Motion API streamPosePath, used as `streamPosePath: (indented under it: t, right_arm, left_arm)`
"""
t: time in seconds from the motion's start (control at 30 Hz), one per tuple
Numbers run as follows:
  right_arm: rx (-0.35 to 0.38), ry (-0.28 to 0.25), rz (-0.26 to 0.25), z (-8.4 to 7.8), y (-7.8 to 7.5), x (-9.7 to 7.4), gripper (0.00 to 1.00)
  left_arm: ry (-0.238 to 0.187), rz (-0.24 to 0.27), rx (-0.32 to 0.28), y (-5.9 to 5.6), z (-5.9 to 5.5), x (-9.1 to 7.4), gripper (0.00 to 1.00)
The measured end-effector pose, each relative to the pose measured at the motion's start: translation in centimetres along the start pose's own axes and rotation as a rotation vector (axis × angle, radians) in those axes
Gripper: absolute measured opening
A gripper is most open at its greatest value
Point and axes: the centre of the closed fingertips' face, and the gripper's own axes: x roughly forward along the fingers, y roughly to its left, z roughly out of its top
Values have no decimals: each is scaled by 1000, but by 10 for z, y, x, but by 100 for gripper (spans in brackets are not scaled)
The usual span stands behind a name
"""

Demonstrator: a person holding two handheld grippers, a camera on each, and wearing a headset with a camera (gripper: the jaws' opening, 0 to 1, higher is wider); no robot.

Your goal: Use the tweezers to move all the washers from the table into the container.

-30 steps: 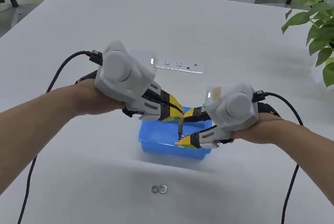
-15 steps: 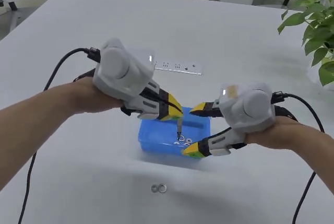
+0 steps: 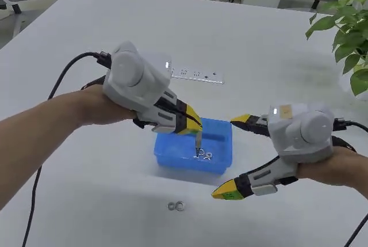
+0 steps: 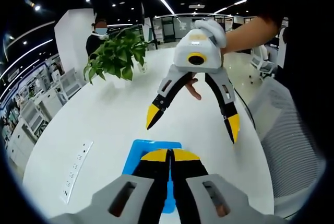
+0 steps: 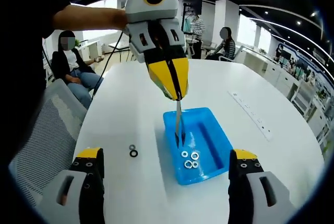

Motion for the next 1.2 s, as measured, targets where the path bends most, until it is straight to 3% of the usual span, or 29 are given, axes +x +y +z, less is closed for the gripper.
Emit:
streamPosePath:
  t: [0.5,0.83,1.2]
  right_arm:
    - [12,-1,-36,-19,11,-9,100]
    - [7,-9,-48,-16,15,-14,100]
    - [6,-13,-51,-15,19,-15,100]
  left_arm:
    - [-5,3,10,-8,5,-6,3]
    - [-7,4,17,-12,11,-12,3]
    - [4,-9,17,-23,6,-16,3]
